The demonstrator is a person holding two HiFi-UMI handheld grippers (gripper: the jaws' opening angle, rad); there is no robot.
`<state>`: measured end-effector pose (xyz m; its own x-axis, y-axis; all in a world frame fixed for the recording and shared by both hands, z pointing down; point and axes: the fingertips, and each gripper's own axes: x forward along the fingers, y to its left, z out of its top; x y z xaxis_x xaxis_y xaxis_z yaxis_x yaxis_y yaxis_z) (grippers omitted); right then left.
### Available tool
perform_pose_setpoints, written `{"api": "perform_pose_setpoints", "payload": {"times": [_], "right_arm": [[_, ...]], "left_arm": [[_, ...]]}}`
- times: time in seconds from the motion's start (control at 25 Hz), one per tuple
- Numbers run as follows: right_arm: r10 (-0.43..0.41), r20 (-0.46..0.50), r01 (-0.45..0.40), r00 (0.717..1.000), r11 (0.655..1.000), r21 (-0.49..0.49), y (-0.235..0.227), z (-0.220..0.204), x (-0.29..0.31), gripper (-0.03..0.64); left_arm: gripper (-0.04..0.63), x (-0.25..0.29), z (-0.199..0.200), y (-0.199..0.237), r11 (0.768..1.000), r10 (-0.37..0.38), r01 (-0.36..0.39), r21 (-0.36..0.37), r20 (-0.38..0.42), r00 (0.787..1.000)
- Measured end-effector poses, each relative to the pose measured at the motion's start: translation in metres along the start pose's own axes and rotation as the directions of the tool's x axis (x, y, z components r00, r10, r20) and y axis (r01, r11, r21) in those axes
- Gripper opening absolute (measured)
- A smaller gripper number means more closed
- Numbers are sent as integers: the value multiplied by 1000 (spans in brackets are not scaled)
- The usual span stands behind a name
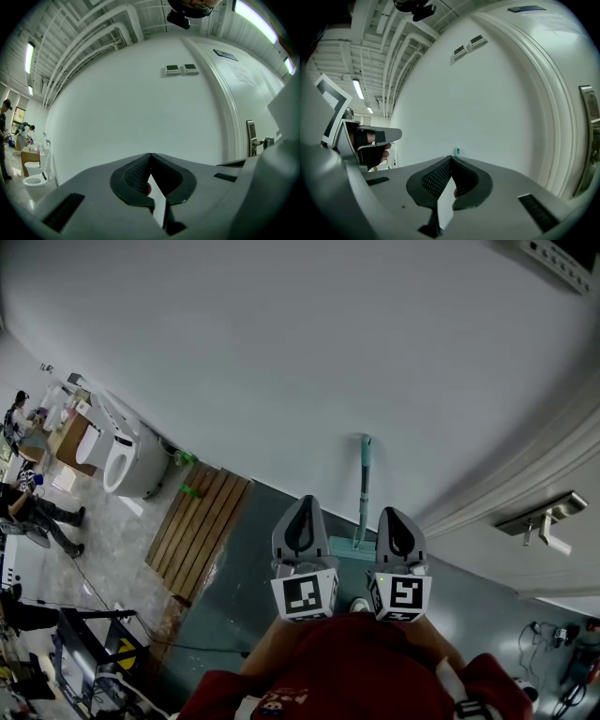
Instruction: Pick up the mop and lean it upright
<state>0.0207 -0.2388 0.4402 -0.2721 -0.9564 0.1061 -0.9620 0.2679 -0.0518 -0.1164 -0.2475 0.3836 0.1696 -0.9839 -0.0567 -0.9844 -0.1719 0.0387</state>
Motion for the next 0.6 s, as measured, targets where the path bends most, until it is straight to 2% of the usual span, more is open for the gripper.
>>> {"api": "perform_pose_setpoints", "payload": {"times": [0.2, 0.36, 0.48, 0.6], "right_arm": [[-3, -10, 3, 1000, 1000, -5, 0, -1, -2, 18], [-2, -6, 2, 1000, 1000, -5, -2, 1, -1, 18], [8, 3, -8, 1000, 1000, -12, -1, 6, -1, 18], [14, 23, -13, 1000, 1000, -24, 1, 17, -3, 18]], "left_arm": [[14, -2, 1, -2, 1000, -6, 6, 1, -1, 1000], [14, -2, -8, -3, 1000, -2, 3, 20, -42, 999], [14, 0, -3, -6, 1000, -12, 12, 2, -7, 1000], [14, 0, 0, -8, 1000, -20, 20, 4, -3, 1000]]}}
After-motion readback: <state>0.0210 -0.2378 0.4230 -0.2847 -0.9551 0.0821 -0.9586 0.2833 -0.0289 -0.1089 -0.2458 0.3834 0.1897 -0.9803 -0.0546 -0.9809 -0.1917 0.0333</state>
